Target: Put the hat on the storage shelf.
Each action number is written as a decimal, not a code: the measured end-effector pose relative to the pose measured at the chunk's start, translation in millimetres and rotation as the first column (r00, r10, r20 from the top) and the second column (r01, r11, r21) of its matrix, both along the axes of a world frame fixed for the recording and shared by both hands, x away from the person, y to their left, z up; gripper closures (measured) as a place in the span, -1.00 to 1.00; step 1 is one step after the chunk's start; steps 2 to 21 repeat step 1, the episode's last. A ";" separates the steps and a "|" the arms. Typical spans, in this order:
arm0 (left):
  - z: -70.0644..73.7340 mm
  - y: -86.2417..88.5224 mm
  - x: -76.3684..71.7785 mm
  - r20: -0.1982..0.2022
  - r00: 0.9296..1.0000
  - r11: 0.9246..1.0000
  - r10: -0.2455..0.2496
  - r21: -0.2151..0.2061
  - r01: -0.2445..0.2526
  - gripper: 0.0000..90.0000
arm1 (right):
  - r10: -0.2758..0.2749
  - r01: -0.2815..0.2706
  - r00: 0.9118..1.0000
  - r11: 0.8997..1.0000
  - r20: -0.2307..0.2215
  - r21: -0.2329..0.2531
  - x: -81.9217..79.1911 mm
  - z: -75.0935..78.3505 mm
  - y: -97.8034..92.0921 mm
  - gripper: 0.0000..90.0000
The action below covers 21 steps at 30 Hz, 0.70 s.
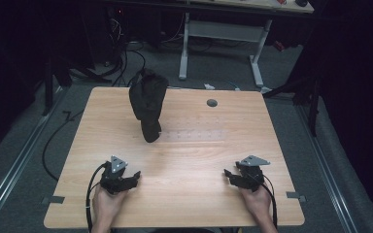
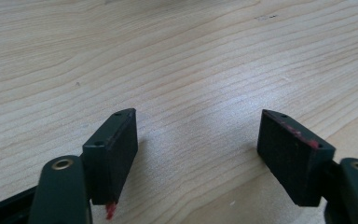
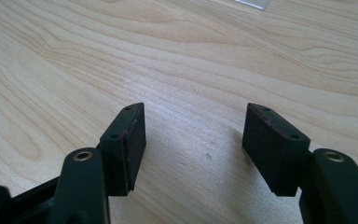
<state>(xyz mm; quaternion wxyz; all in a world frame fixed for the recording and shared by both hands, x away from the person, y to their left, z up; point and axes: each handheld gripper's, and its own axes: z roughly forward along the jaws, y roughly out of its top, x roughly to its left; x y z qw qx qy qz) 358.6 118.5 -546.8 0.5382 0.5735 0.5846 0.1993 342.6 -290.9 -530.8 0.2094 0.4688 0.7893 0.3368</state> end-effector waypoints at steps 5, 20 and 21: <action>0.0 -0.2 0.0 0.000 1.000 1.000 0.001 -0.002 -0.001 -0.38 | 0.000 0.000 1.000 1.000 0.000 0.000 0.0 0.0 0.0 -0.12; 0.0 -0.2 0.0 0.000 1.000 1.000 0.001 -0.002 -0.001 -0.38 | 0.000 0.000 1.000 1.000 0.000 0.000 0.0 0.0 0.0 -0.12; 0.0 -0.2 0.0 0.000 1.000 1.000 0.001 -0.002 -0.001 -0.38 | 0.000 0.000 1.000 1.000 0.000 0.000 0.0 0.0 0.0 -0.12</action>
